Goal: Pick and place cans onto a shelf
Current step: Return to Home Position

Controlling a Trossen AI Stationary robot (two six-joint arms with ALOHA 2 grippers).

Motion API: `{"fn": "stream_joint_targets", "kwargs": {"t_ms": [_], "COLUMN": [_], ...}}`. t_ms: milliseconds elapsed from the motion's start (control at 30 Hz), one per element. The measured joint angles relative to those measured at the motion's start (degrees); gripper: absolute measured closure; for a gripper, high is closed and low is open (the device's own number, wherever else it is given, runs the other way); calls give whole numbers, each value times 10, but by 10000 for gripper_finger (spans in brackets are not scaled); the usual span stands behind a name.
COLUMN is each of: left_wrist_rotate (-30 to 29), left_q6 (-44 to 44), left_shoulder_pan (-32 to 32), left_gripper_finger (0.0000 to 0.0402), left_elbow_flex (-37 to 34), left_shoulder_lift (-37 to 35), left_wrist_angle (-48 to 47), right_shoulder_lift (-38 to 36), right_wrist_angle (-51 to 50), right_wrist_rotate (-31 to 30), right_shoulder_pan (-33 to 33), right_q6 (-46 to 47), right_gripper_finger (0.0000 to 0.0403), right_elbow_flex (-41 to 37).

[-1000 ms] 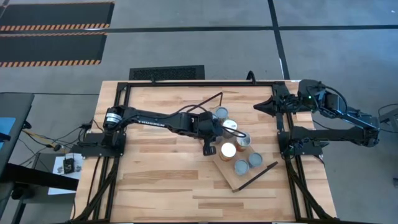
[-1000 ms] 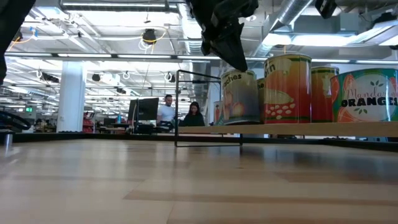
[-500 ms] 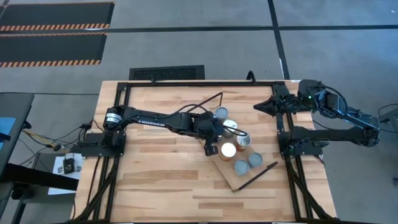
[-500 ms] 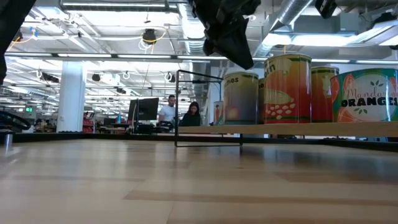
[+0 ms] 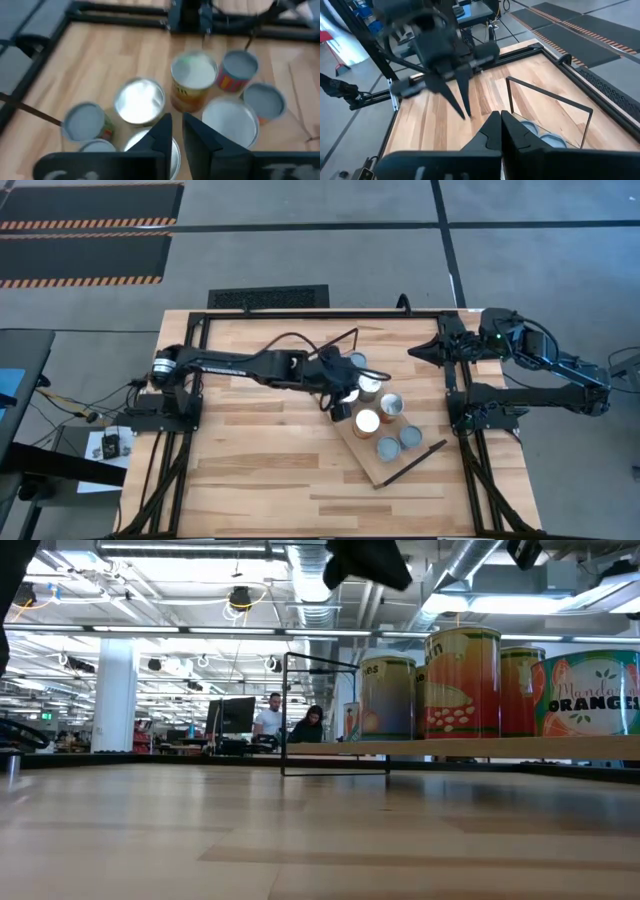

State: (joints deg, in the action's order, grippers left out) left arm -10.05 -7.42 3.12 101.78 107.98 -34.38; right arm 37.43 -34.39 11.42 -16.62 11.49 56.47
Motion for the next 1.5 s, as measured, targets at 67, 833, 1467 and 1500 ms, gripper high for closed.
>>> {"fn": "stream_joint_targets", "kwargs": {"t_ms": [67, 833, 1467, 1500], "left_wrist_rotate": [-8, 46, 1, 0], "left_q6": [-1, -27, -20, -20], "left_shoulder_pan": [2, -20, -14, -15], "left_gripper_finger": [386, 401, 401, 401], "left_elbow_flex": [0, -278, -676, -701], "left_shoulder_lift": [-13, -96, -377, -402], "left_wrist_angle": [10, 449, 650, 650], "right_shoulder_lift": [0, -145, -373, -370], "right_wrist_angle": [0, 221, 180, 187], "right_wrist_rotate": [-1, -40, -88, -89], "right_shoulder_pan": [0, -1, 1, 0], "right_q6": [-7, -61, -47, -50], "right_gripper_finger": [395, 400, 396, 396], "right_elbow_flex": [0, -239, -399, -398]}}
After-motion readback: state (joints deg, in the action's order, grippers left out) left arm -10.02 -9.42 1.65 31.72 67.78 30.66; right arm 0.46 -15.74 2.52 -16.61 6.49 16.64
